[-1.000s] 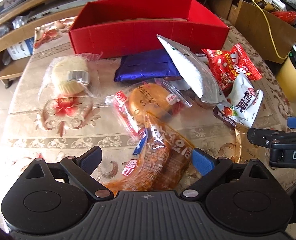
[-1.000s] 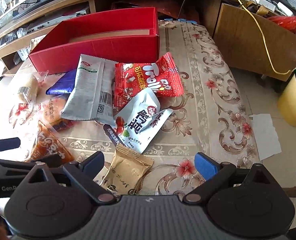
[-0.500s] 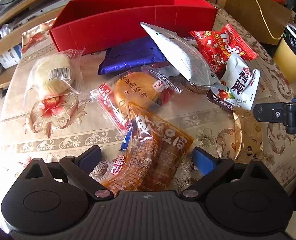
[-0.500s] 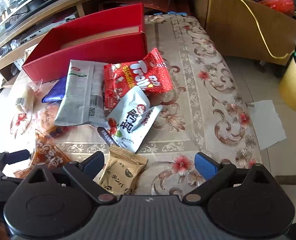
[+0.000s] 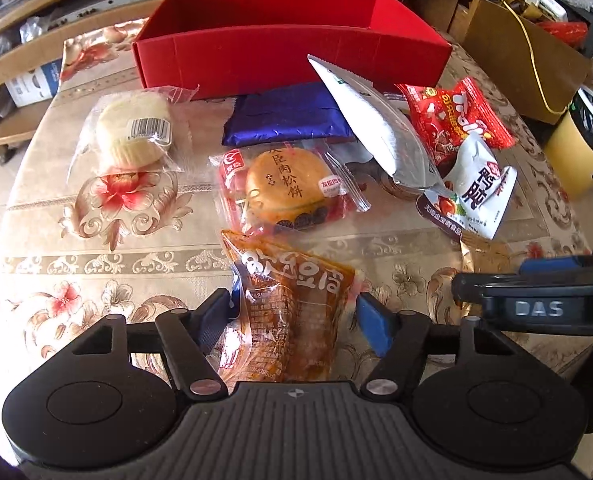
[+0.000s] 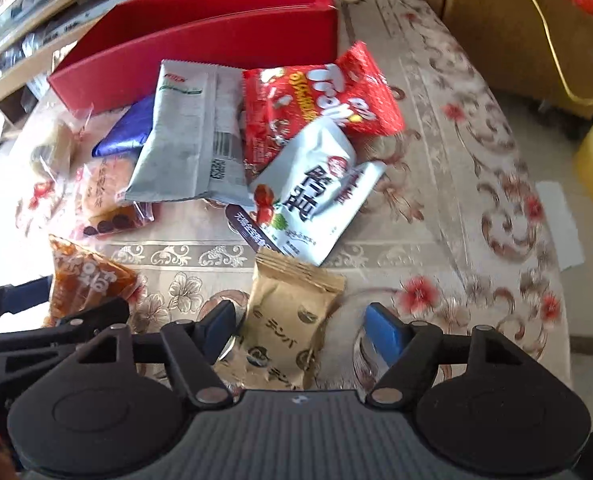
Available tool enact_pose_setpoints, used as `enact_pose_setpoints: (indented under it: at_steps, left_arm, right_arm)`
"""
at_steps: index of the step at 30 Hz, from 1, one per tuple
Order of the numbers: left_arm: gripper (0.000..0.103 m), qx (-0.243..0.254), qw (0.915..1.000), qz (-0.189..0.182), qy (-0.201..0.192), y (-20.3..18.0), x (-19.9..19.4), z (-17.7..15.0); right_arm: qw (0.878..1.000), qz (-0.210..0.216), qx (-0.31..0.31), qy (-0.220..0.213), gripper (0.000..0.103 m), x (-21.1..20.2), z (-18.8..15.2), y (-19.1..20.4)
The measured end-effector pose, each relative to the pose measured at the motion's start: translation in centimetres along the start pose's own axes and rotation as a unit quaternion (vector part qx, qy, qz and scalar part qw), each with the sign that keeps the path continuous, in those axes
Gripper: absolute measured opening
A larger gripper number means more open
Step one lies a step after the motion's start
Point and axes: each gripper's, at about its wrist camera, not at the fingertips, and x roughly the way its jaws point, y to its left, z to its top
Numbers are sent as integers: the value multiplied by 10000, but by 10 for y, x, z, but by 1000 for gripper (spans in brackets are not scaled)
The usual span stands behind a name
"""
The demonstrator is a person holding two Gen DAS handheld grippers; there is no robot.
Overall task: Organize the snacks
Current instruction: 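Grasp the orange-brown bread bag with left tool while right tool grasps gold cake, then carry both packets over the red box and open both tools to drop them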
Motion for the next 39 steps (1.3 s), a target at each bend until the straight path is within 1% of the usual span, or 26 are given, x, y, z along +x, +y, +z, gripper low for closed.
enact_pose_setpoints:
  at_steps: [1,2,3,4,7,10,12,15,17,19,21,22,24,25,27,28,30,32,33,34,36,37,39]
  left_arm:
    - [75,13,10000,4,-1,0,0,0]
    - [76,29,10000,-4,3,-1,0,-1]
    - [76,43,10000,-8,2,-2,1,-1]
    - [78,57,10000,3,-5,-2,1,-1]
    - [86,105,9999,-37,10,-3,3,-3]
    - [87,165,9999,9,35,-5,4,-4]
    - [87,168,9998,26,52,-5,4,-4]
    - [84,163,9998,32,75,-4,2,-6]
    - [80,138,9999,37,68,-2,0,-7]
    - [79,72,10000,14,58,1,0,-7]
    - [81,67,10000,-15,52,1,0,-6]
    - [85,96,9999,-33,46,0,1,-7]
    - [89,173,9998,-18,7,-2,3,-7]
    - [93,168,9999,-34,-16,-1,4,-7]
    - [94,158,9998,-123,-21,1,5,-7]
    - [94,197,9998,-99,-16,0,5,-7]
    - [90,299,9995,58,-1,-3,4,-9]
    - [80,358,9992,191,3,-4,1,-12]
    - [77,296,9994,182,0,-1,-1,-13]
    - [70,196,9997,165,-4,4,-4,-12]
    - [64,-7,9999,115,39,12,-7,-10]
    - [60,-30,9999,155,63,13,-7,-9]
    - [58,-33,9998,172,113,12,-8,-7]
  right_arm:
    - [9999,-42,-98,-31,64,-1,-1,2]
    - [9997,-48,-229,-78,56,-2,-2,6]
    - [9994,2,-315,-119,50,-3,-4,8]
    - [9991,9,-399,-145,49,-4,-5,10]
    - [9981,70,-583,-195,39,-9,-10,11]
    - [9972,296,-672,-140,39,-15,-19,10]
    - [9964,362,-758,-145,39,-14,-19,10]
    - [9945,486,-909,-208,39,-18,-22,12]
    - [9933,477,-1020,-271,39,-20,-24,15]
    - [9926,387,-1120,-251,39,-18,-25,19]
    - [9926,356,-1146,-177,39,-13,-24,20]
    - [9926,356,-1149,-183,39,-13,-24,20]
    - [9930,353,-1120,-160,39,-12,-23,17]
    - [9934,362,-1077,-154,39,-12,-22,16]
    - [9937,367,-1050,-154,39,-12,-23,14]
    - [9936,365,-1061,-161,39,-13,-23,14]
    - [9930,352,-1120,-157,39,-13,-24,15]
    - [9925,359,-1163,-135,39,-14,-25,15]
    - [9922,354,-1191,-134,39,-14,-26,16]
    - [9919,345,-1213,-134,39,-15,-26,16]
    - [9912,314,-1276,-139,39,-15,-27,17]
    - [9910,310,-1296,-153,39,-17,-27,18]
    - [9906,361,-1301,-218,38,-22,-26,18]
